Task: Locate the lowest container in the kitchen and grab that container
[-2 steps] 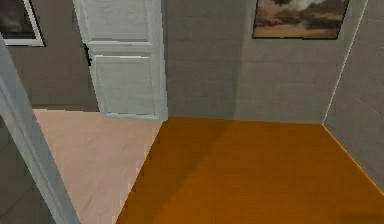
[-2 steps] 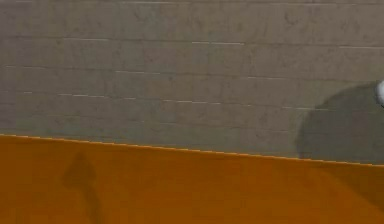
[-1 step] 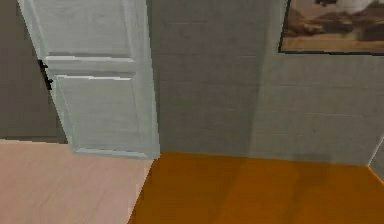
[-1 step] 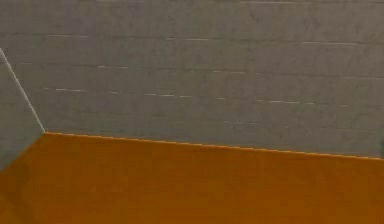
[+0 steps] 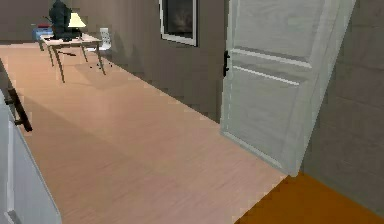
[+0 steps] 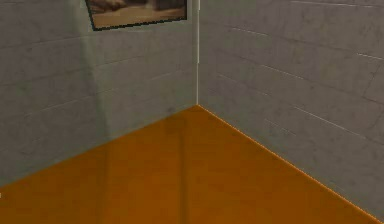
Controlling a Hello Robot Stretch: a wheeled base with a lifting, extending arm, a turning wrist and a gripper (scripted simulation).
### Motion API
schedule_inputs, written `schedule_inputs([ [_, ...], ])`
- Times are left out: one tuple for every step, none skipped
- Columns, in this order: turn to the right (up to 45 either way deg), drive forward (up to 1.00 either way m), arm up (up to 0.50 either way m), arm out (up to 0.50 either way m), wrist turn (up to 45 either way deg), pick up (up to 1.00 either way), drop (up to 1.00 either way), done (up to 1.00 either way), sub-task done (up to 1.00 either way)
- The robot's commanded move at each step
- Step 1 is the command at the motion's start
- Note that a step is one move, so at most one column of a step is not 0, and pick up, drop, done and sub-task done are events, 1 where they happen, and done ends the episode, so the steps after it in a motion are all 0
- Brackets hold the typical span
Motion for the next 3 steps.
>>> schedule_inputs([
  [-6.0,0.00,0.00,0.00,0.0,0.00,0.00,0.00,0.00],
  [0.0,1.00,0.00,0.00,0.0,0.00,0.00,0.00,0.00],
  [0.0,0.40,0.00,0.00,0.0,0.00,0.00,0.00,0.00],
])
